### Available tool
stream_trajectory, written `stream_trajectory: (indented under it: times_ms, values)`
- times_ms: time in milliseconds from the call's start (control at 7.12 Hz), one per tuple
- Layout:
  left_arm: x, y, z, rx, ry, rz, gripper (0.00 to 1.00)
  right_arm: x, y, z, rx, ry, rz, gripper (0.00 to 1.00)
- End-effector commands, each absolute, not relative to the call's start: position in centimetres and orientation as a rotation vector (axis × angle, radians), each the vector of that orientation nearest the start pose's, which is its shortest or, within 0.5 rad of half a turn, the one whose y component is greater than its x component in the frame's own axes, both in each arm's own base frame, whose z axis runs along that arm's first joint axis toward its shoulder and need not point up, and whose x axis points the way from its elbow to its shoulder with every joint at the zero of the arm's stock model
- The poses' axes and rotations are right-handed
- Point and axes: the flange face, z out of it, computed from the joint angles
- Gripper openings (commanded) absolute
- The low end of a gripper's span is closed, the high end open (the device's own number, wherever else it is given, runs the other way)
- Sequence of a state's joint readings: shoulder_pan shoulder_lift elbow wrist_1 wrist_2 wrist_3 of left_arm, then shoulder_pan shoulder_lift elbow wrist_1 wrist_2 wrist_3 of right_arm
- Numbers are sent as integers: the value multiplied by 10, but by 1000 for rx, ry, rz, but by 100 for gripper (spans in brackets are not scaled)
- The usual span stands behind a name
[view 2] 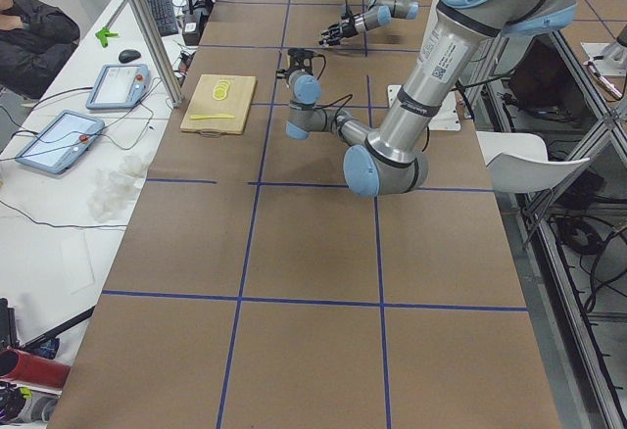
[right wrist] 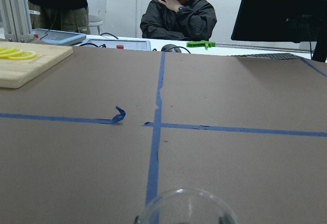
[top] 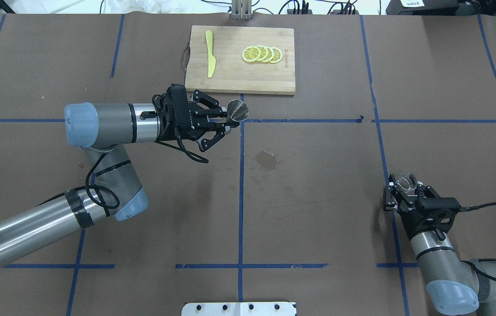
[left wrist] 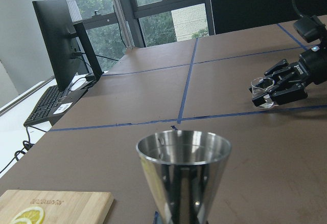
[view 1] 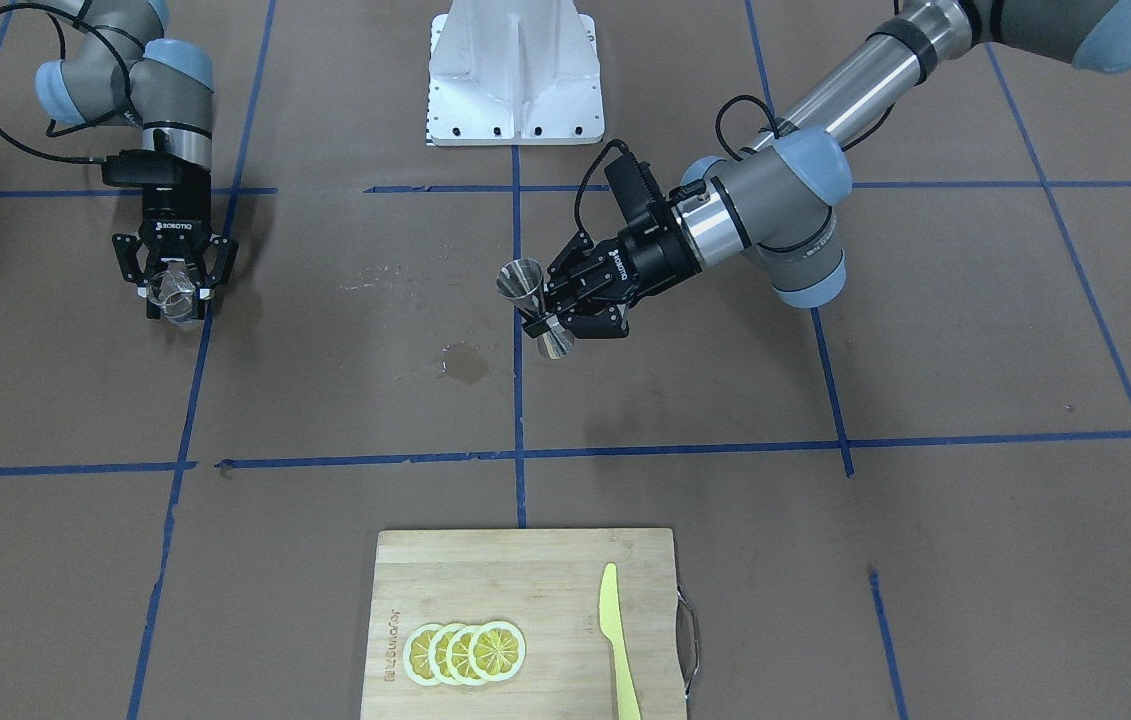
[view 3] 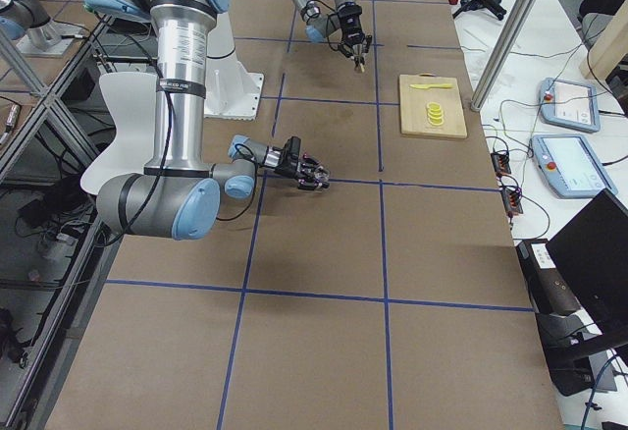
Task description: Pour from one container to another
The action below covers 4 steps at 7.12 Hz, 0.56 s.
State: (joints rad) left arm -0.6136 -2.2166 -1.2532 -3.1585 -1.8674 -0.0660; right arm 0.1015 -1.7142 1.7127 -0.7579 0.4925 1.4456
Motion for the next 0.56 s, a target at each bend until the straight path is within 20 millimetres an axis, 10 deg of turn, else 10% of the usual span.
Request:
stream_trajectory:
  times_ms: [0,421]
  values:
    - [497,-479,249,1635,1157,871,0,-404,-264,511,1100,-629,385,0]
    - [497,-478,249,1637,1157,871,0,-379,-294,472,1181,-546,271,0]
